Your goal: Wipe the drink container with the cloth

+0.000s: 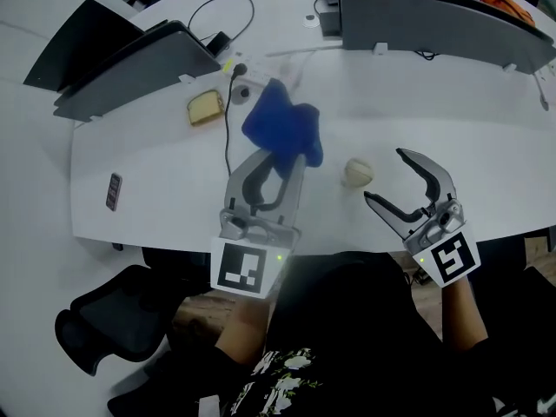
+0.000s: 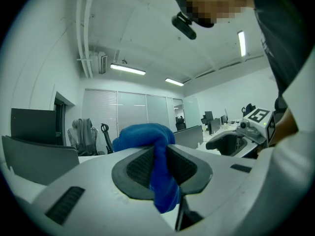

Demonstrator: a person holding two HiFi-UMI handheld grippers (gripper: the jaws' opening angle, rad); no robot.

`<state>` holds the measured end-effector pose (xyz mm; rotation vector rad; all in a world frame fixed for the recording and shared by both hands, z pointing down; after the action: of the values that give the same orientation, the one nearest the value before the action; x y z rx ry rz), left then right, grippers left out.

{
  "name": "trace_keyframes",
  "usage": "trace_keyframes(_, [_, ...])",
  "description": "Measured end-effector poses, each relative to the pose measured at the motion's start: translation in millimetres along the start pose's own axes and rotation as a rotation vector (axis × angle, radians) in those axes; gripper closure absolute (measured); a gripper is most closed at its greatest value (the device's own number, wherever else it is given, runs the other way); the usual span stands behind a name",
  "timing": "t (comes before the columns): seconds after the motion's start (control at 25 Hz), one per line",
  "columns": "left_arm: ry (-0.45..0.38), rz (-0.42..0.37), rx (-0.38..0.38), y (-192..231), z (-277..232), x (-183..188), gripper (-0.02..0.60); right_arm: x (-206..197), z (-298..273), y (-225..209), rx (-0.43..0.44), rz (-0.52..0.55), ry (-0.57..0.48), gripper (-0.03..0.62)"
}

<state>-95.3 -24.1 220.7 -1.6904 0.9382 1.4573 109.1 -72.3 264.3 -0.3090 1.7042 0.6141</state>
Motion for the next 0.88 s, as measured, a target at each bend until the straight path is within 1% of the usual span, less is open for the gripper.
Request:
trace_keyframes(0.16, [0.051,0.023,0.0,0,-8,-10,0.514,-16,-7,6,0.087,0.033,0.01,0.306])
trace_keyframes(0.32, [0.082,0.071,-0.024,-2,-16,-25,0.514,-42,-27,16,0.116,-0.014,0.079,0.306])
trace_keyframes(0.44, [0.144,0.089,-0.074,-8,-26,-37,0.514,-47,-42,27,0.167,0.022,0.061,0.306])
trace_keyframes(0.56, [0.224,0.121,-0.118,-13,-33,-53,0.514,-55,-51,36,0.188,0.095,0.088,0.307])
trace_keyframes(0.64, [0.271,0.162,-0.17,-16,-35,-68,0.514,-59,-53,40,0.178,0.148,0.103,0.312])
trace_keyframes(0.68, [0.298,0.173,-0.207,-18,-38,-76,0.514,-60,-54,41,0.17,0.166,0.105,0.341])
trace_keyframes(0.72, [0.326,0.175,-0.247,-20,-41,-84,0.515,-60,-54,40,0.166,0.177,0.103,0.361])
trace_keyframes(0.8, [0.38,0.16,-0.326,-25,-48,-101,0.515,-60,-55,40,0.164,0.18,0.098,0.362])
trace_keyframes(0.88, [0.411,0.154,-0.401,-30,-54,-112,0.515,-60,-54,40,0.165,0.182,0.093,0.364])
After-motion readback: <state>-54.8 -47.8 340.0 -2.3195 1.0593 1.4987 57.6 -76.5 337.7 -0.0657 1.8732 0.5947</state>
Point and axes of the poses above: the fingertips, and each gripper's own axes: z backward along the fingers, y to its left, x out of its top, the point moved 7 cm from there along z, backward along the fingers, and after that the axes turned 15 degrees about -x, right-handed, at the moved point
